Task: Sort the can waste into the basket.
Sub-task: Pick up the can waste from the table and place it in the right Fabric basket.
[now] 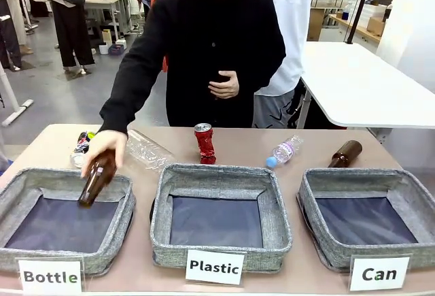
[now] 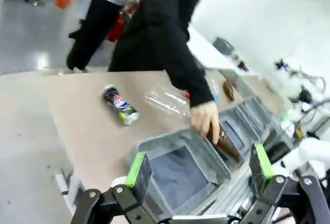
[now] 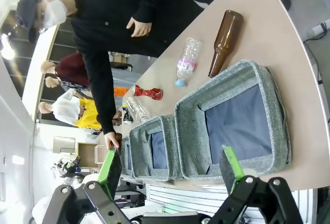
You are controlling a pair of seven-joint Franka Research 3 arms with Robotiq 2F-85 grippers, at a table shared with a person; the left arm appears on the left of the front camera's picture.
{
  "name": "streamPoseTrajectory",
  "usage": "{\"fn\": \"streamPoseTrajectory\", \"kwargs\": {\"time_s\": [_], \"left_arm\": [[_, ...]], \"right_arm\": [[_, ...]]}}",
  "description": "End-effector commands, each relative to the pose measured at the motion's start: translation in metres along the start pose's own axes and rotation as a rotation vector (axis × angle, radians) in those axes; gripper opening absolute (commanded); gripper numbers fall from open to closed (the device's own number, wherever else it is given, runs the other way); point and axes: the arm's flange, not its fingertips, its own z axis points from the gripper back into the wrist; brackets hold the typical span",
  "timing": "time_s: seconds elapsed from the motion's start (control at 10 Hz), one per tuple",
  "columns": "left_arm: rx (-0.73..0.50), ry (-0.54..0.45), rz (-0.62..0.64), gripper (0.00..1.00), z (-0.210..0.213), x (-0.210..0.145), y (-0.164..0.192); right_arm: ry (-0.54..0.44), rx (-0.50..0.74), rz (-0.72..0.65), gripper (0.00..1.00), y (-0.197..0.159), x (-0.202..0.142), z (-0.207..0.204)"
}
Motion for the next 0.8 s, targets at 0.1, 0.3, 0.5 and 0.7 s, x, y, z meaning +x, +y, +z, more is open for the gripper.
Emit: {"fn": "streamPoseTrajectory", "kwargs": {"time_s": [0.1,0.3,0.5,0.7], "left_arm": [[0.027,-0.072,0.009,1.00,-0.024,0.005,0.025],[0.078,-0.056,-0.008,1.00,-0.038,0.003,0.012],[0.173,-0.014,-0.034,1.00,-0.070,0.011,-0.004],[0.207,0.097,-0.055,1.00,-0.119,0.020,-0.017]], "right_arm": [[-0.009,0.022,0.025,1.00,0.000,0.002,0.001],[-0.009,0.022,0.025,1.00,0.000,0.002,0.001],[-0.009,0.022,0.025,1.00,0.000,0.002,0.001],[-0.009,0.022,0.025,1.00,0.000,0.002,0.001]]}}
